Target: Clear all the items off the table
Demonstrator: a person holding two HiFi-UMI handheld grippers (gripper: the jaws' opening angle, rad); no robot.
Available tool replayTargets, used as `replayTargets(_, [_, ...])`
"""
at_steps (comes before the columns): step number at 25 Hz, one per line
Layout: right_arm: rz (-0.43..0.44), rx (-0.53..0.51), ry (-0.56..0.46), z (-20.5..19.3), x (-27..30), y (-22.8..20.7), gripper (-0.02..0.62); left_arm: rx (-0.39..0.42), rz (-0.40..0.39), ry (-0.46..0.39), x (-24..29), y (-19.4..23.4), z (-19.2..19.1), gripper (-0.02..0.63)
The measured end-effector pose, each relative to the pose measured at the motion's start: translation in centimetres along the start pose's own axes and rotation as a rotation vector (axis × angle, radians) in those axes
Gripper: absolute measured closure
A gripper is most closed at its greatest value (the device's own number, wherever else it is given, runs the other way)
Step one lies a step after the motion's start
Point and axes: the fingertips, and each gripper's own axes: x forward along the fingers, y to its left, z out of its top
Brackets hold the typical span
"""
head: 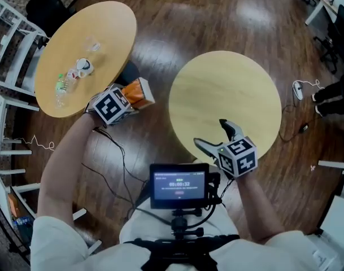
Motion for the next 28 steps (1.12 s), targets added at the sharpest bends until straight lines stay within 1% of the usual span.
replayTargets(3, [0.027,-0.028,0.018,0.8,1.9,1.5,0.104,-0.097,0.041,0.009,-2.5,2.6,-4.8,0.225])
replayTargets(6, [0.040,-0.063,0.037,1.8,3.9,3.4,0.104,-0.176,0.083,0.033,-4.5,5.6,-10.3,0.225])
replayTargets(10, [0.023,-0.087,0.054,3.2,5.5,5.6,0.104,-0.283,0.122,0.052,-5.9,9.5,-17.1,0.225])
replayTargets(15, [-0.040,-0.090,0.042,5.5,7.3,7.2,0.104,-0.348,0.133,0.060,-6.1,14.2,-23.3,0.225])
replayTargets(22, [-0.079,-0.057,0.026,8.7,12.0,11.6,0.104,-0.438,0.123,0.093,-5.1,21.7,-31.5,0.225])
replayTargets(25, [-0.109,-0.042,0.018,9.6,14.0,13.0,0.104,-0.473,0.127,0.098,-4.0,24.7,-33.7,0.225])
replayTargets(28, [-0.140,-0.012,0.022,9.4,14.9,14.3,0.104,-0.493,0.120,0.115,-2.3,26.7,-35.1,0.225])
